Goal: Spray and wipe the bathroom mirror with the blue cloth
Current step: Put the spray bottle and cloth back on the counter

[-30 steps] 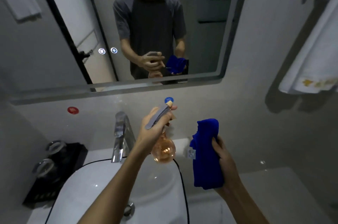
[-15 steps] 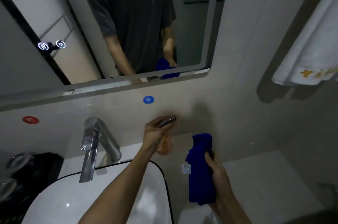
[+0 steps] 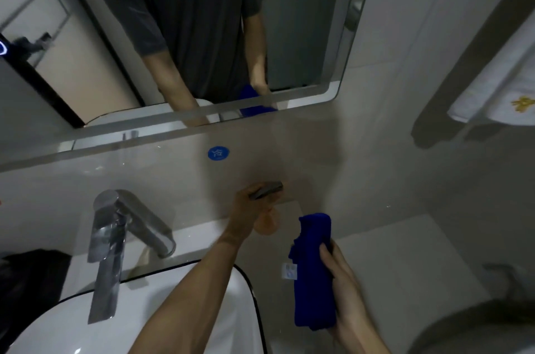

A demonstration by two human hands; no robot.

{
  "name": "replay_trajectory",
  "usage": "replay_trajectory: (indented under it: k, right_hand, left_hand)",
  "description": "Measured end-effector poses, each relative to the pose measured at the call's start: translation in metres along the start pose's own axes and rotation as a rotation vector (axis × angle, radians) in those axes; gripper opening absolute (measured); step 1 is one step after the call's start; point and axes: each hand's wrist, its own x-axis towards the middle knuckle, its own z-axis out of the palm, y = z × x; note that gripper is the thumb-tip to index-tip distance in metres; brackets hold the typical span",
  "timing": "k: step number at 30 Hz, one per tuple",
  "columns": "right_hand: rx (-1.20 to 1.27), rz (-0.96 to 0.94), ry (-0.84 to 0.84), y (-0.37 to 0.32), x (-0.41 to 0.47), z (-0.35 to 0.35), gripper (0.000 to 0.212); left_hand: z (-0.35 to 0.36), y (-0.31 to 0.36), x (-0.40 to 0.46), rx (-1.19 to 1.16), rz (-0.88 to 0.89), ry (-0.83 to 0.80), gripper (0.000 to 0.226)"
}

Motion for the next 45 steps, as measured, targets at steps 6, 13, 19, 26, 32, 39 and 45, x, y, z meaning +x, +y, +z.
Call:
replay_trajectory:
  k: [6, 13, 19, 26, 32, 39, 45]
  right_hand:
    - [0.077, 0.014, -0.013, 0.006, 0.007, -0.003, 0.066]
    - [0.106, 0.024, -0.008, 0.007, 0.011, -0.003, 0.053]
    - [0.059, 0.004, -0.018, 0.007, 0.011, 0.001, 0.069]
    - [0.079, -0.001, -0.039, 0.005, 0.014, -0.001, 0.063]
    - [0.075, 0.009, -0.052, 0.006, 0.016, 0.0, 0.062]
    - [0.016, 0.112, -0.095, 0.0, 0.015, 0.006, 0.069]
    - [-0.096, 0.185, -0.359, -0.019, -0.008, 0.023, 0.054]
  left_hand:
    - [0.0, -0.013, 0.007, -0.034, -0.041, -0.011, 0.025]
    - [0.001, -0.024, 0.009, -0.078, -0.08, -0.008, 0.026]
    - [0.005, -0.03, 0.011, -0.061, -0.099, -0.019, 0.023]
    - [0.006, -0.036, 0.011, -0.074, -0.085, -0.039, 0.024]
    - [0.003, -0.038, 0.013, 0.034, -0.073, -0.079, 0.029]
    - [-0.02, -0.019, -0.009, 0.301, 0.088, -0.061, 0.041]
    - [-0.042, 0.034, -0.062, 0.347, 0.099, -0.243, 0.027]
